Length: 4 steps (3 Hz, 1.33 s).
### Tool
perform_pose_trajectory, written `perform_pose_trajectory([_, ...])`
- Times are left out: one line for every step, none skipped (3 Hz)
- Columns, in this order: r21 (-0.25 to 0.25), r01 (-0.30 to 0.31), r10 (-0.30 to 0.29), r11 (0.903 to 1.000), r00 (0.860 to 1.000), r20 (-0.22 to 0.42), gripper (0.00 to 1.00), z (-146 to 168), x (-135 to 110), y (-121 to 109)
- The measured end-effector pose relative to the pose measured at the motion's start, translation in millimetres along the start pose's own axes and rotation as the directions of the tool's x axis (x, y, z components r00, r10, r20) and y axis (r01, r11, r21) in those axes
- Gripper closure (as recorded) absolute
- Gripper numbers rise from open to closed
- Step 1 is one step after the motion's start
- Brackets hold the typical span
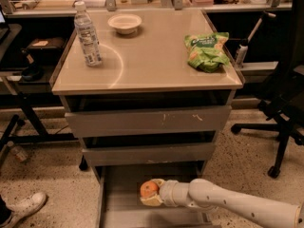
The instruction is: Pick orange from bottom drawer and place on counter
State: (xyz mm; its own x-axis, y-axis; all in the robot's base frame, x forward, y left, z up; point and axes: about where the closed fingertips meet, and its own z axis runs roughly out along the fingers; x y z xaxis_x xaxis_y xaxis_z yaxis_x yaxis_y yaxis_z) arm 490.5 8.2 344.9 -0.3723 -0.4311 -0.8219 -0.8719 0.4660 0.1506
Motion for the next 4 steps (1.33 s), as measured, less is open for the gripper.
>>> perform_pose_trajectory([-0.002,0.003,-0.003,1.0,1.0,-0.008,1.0,-17,-16,10])
perform_pose_trajectory([0.029,0.006,-0.006,0.9996,1.0,-0.007,1.0,-49,-44,23])
perform_pose_trajectory([0.083,0.065,-0.064,0.9944,0.998,-0.018,1.0,-89,-83,37])
perform_pose_trajectory([0.083,0.065,-0.064,0.9944,0.998,-0.018,1.0,-89,-83,37])
